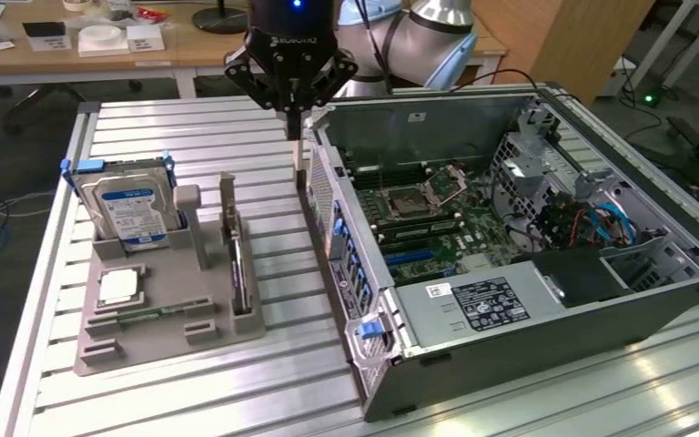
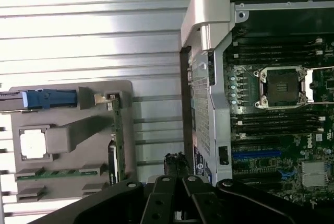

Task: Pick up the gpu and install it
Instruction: 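Reach for the gpu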

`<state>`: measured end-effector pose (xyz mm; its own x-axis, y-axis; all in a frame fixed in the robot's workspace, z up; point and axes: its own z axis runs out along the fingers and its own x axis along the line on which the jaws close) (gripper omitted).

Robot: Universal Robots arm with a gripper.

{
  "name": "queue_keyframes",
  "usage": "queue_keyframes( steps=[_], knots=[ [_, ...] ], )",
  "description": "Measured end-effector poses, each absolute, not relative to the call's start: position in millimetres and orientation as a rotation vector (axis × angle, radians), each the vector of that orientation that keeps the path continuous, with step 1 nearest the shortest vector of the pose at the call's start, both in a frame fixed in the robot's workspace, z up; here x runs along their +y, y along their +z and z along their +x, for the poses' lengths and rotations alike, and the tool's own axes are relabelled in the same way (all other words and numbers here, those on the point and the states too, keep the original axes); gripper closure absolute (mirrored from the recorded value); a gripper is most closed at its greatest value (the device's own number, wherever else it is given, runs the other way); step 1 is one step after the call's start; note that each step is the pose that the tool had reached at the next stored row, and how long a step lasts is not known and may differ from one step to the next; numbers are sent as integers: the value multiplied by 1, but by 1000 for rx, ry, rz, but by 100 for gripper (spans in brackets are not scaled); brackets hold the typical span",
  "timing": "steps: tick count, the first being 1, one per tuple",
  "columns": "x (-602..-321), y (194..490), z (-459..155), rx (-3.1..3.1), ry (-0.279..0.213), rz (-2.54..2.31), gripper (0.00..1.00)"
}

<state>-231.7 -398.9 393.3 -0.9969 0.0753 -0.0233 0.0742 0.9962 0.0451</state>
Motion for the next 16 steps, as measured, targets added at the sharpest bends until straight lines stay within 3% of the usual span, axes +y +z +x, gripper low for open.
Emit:
queue_keyframes(
  steps=[16],
  knots=[
    [-399,393,-272,3114,69,116,89]
  ],
)
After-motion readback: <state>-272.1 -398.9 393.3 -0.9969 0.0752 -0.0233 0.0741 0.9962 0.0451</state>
